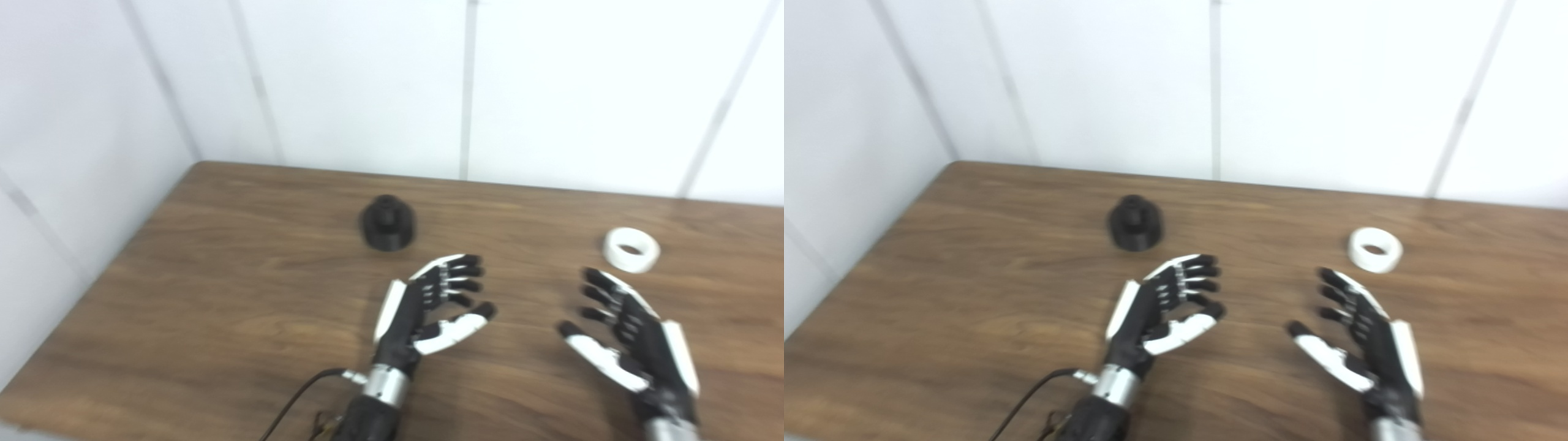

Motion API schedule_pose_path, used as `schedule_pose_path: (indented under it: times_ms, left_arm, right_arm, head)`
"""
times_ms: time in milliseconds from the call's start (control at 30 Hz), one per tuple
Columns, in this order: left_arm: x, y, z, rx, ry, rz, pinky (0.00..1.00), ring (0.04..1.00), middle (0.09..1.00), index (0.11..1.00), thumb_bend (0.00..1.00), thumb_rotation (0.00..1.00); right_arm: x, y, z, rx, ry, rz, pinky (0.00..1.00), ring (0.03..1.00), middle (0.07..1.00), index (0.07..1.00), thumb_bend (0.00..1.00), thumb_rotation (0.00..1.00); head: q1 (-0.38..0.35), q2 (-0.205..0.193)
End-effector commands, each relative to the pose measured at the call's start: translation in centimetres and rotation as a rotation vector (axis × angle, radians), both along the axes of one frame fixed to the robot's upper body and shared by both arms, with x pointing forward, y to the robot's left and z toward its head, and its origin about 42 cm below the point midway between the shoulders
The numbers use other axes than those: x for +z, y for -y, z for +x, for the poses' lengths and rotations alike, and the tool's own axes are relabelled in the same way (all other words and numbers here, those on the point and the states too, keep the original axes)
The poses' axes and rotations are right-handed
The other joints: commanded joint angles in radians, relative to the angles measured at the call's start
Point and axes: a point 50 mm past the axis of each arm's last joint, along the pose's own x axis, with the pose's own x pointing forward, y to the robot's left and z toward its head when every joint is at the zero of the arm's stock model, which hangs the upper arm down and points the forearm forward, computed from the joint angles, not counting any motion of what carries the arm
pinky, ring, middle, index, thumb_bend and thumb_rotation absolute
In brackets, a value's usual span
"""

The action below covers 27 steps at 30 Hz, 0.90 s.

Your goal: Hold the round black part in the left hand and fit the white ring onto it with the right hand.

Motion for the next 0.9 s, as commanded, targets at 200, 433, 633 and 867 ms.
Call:
schedule_pose_path:
  times_ms: [200, 433, 633, 867]
  left_arm:
    - [1.1, 0.9, 0.6, -0.004, 0.064, -0.017, 0.59, 0.683, 0.729, 0.723, 0.67, 0.28]
    - [1.3, 0.4, 0.7, 0.018, 0.063, 0.013, 0.58, 0.68, 0.735, 0.723, 0.67, 0.3]
    - [2.3, -1.1, 1.1, 0.094, 0.114, 0.196, 0.57, 0.691, 0.751, 0.733, 0.67, 0.33]
    - [4.6, -3.0, 0.8, 0.189, 0.129, 0.435, 0.58, 0.708, 0.768, 0.747, 0.68, 0.3]
  right_arm:
    - [0.9, 0.1, 0.3, 0.026, 0.087, 0.006, 0.68, 0.793, 0.832, 0.771, 0.73, 0.36]
    - [0.8, 0.0, 0.5, 0.031, 0.083, 0.015, 0.67, 0.794, 0.828, 0.769, 0.74, 0.34]
    - [0.9, -0.1, 0.7, 0.034, 0.083, 0.016, 0.68, 0.795, 0.828, 0.765, 0.74, 0.35]
    - [0.9, -0.4, 1.2, 0.033, 0.083, 0.013, 0.67, 0.792, 0.823, 0.765, 0.75, 0.36]
  head:
    - [0.003, 0.002]
    - [0.004, -0.001]
    - [0.007, 0.001]
    - [0.023, -0.001]
